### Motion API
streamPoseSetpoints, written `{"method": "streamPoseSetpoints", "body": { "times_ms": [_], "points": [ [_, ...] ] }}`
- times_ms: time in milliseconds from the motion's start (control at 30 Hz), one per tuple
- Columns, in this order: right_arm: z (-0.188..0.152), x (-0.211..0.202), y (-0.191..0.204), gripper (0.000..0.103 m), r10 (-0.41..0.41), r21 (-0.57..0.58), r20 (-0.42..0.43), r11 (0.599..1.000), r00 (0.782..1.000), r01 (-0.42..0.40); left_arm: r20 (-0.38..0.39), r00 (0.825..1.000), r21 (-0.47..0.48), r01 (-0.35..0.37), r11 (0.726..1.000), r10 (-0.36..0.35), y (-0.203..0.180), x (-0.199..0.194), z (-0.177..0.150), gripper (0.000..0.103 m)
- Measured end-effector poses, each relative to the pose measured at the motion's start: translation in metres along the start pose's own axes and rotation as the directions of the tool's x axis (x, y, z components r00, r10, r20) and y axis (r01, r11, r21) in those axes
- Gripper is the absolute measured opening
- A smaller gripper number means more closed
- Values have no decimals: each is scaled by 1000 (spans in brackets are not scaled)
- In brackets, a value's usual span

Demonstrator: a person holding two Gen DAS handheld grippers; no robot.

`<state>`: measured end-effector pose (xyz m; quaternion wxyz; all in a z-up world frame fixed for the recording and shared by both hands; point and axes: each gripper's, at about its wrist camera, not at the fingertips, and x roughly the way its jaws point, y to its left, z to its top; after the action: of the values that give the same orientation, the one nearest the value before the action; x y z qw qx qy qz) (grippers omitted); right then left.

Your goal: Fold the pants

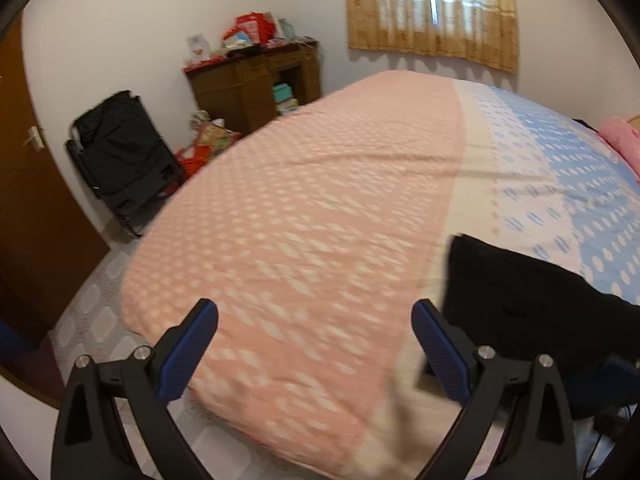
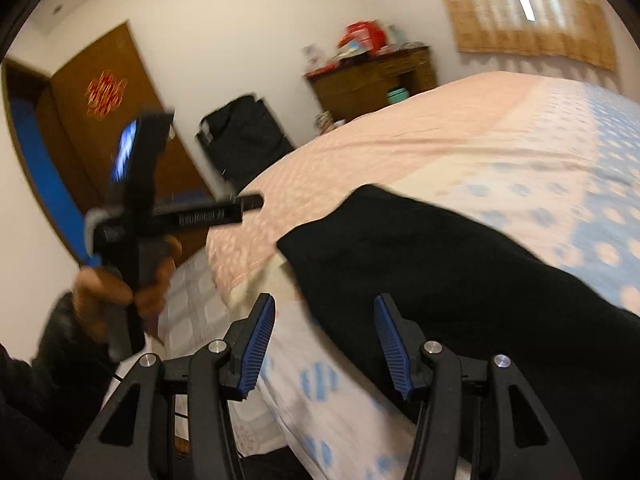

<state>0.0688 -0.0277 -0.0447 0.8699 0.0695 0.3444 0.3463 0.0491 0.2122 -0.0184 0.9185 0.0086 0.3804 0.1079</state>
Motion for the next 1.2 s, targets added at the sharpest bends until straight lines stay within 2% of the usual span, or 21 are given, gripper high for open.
{"method": "streamPoseSetpoints", "body": {
  "times_ms": [67,167,333,467,500,567,633,733,800,933,1000,1100,1200],
  "points": [
    [2,-21,-20,54,-34,52,21,998,999,33,-4,1000,31,9,999,-8,-16,3,-4,100],
    [12,-47,-58,54,-127,91,29,988,991,124,-13,1000,90,-8,996,10,-41,11,-11,100],
    [25,-75,-124,54,-209,170,-8,963,978,207,-6,999,132,-52,990,53,-62,19,-20,100],
    [33,-53,-154,54,-109,224,-48,968,993,117,-10,997,124,-70,990,71,-66,18,-19,100],
    [34,-43,-158,54,-105,219,-68,969,992,117,-12,997,125,-74,989,76,-68,17,-19,100],
    [27,-28,-158,54,-111,209,-123,969,986,135,-13,997,135,-76,988,79,-70,14,-20,100],
    [19,-14,-153,54,-50,209,-201,974,978,92,-3,996,151,-83,985,84,-73,13,-23,100],
    [1,-13,-129,54,-39,116,-281,990,959,74,11,995,169,-101,980,101,-78,14,-25,100],
    [-10,-15,-117,54,-23,99,-323,993,946,58,9,995,166,-98,981,97,-80,15,-24,100],
    [-7,-16,-116,54,-21,99,-323,994,946,55,1,996,161,-85,983,86,-83,17,-22,100],
    [-2,-13,-124,54,-14,131,-301,990,954,56,1,996,162,-84,983,85,-82,17,-21,100],
    [7,-1,-133,54,24,208,-330,977,944,48,-10,997,153,-74,985,76,-83,17,-20,100],
    [18,-4,-132,54,-77,139,-314,982,946,126,-12,998,147,-66,987,68,-83,19,-21,101]
  ]
}}
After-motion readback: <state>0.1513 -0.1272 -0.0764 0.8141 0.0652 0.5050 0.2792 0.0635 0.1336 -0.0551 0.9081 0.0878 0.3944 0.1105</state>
